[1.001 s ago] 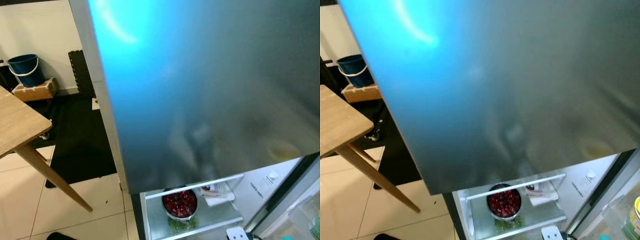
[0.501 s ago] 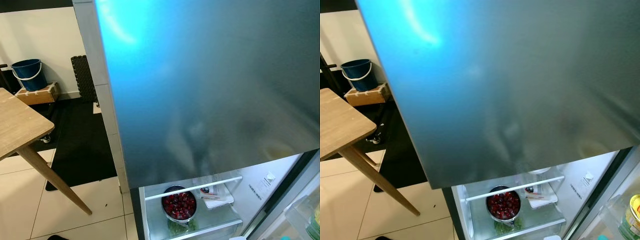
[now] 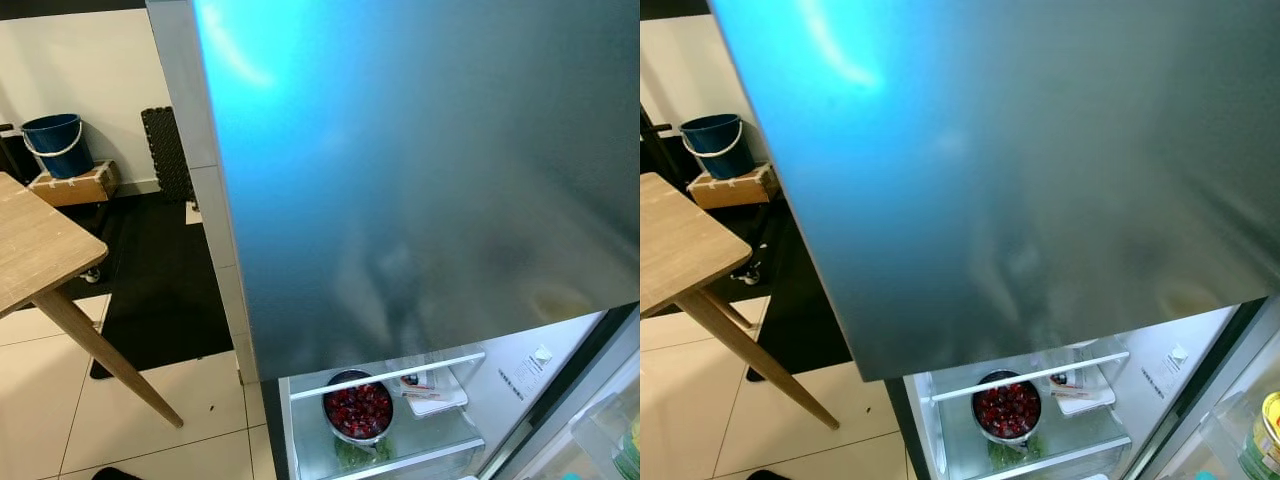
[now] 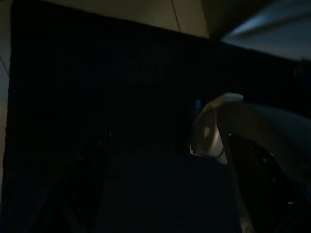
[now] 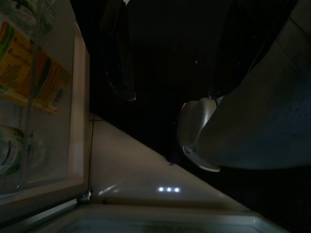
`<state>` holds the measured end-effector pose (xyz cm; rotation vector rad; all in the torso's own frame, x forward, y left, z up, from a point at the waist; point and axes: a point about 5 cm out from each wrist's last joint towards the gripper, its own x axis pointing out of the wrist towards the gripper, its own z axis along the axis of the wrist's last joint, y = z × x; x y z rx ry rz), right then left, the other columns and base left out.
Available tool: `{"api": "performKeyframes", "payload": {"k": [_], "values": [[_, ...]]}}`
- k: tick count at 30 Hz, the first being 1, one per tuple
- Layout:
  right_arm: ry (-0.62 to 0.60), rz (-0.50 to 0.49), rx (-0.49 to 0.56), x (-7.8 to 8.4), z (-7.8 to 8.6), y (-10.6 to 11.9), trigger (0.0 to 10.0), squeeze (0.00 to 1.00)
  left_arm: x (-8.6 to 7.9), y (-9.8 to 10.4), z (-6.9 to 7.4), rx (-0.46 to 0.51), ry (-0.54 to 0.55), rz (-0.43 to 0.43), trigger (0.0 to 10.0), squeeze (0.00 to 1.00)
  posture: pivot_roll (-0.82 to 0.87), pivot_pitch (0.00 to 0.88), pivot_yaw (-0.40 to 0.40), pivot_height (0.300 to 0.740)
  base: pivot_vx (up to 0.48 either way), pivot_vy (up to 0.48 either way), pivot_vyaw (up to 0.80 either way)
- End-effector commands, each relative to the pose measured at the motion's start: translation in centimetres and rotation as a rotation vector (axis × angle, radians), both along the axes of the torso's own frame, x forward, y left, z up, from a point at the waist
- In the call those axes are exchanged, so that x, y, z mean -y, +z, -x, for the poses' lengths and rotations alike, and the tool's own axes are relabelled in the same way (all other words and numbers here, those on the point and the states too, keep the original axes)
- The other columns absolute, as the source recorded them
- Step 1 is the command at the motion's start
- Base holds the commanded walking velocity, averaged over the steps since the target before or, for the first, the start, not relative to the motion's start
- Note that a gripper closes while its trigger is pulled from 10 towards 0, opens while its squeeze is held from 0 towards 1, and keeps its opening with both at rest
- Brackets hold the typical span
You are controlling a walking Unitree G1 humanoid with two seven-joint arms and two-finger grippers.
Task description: Restocking fridge
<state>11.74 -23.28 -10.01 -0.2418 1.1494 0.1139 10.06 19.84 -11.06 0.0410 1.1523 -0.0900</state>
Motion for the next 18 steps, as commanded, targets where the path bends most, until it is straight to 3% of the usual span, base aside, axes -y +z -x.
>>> {"api": "performKeyframes", "payload": {"k": [1,9,18], "values": [[0.015,0.001,-0.014,-0.34,0.29,-0.17,10.0,0.00,0.22,-0.22,0.67,-0.030,-0.031,-0.009,10.0,0.00,-0.01,0.000,0.001,0.740,0.000,0.000,0.00],[0.043,0.007,-0.028,-0.43,0.47,-0.25,10.0,0.00,0.35,-0.46,1.63,-0.066,-0.070,-0.019,10.0,0.00,-0.01,0.000,0.000,0.740,0.000,0.000,0.00],[0.054,-0.012,-0.015,-0.60,0.02,-0.13,10.0,0.00,0.68,-0.40,1.11,-0.056,-0.081,-0.017,10.0,0.00,-0.01,0.000,-0.005,0.740,0.000,0.000,0.00]]}}
